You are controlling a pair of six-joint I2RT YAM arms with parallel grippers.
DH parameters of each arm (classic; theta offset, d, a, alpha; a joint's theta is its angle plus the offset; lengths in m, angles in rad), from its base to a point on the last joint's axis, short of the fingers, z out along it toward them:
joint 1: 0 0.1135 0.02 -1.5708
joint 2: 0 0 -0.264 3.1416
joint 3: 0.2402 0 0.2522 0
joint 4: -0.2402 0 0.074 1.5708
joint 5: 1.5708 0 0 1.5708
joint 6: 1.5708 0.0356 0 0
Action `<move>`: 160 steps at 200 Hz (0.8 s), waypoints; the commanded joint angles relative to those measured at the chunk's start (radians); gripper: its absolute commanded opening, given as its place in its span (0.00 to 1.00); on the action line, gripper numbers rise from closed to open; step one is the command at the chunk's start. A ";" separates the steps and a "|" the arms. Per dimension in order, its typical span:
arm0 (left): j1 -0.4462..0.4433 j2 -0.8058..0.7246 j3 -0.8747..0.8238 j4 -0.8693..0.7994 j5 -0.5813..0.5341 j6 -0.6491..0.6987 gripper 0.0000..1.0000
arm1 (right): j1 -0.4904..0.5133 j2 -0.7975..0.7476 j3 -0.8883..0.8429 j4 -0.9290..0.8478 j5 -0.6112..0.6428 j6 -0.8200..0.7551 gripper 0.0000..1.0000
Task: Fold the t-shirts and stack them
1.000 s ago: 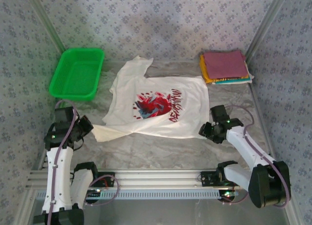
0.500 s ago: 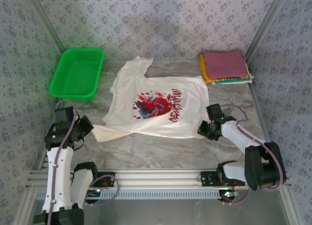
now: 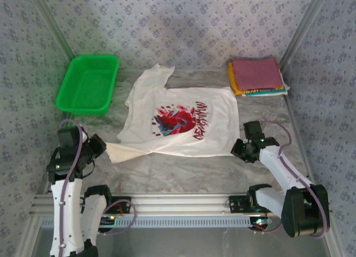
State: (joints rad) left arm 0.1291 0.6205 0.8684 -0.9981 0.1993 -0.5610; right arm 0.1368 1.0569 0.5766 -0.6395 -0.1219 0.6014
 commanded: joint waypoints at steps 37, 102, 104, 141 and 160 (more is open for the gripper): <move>-0.041 0.044 0.130 0.095 0.122 0.103 0.00 | -0.098 -0.034 0.122 -0.138 -0.082 -0.078 0.00; -0.061 0.017 0.162 0.136 0.212 0.165 0.00 | -0.177 -0.102 0.244 -0.273 -0.106 -0.143 0.00; -0.060 0.016 0.167 0.134 0.214 0.168 0.00 | -0.178 -0.105 0.247 -0.275 -0.106 -0.143 0.00; -0.061 0.052 0.247 0.095 0.299 0.238 0.00 | -0.183 -0.103 0.302 -0.332 -0.136 -0.171 0.00; -0.061 0.065 0.273 0.112 0.301 0.284 0.00 | -0.182 -0.095 0.309 -0.320 -0.113 -0.178 0.00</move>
State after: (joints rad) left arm 0.0753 0.6662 1.0946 -0.9051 0.4503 -0.3618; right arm -0.0399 0.9562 0.8585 -0.9035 -0.2337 0.4549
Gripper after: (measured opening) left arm 0.041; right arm 0.056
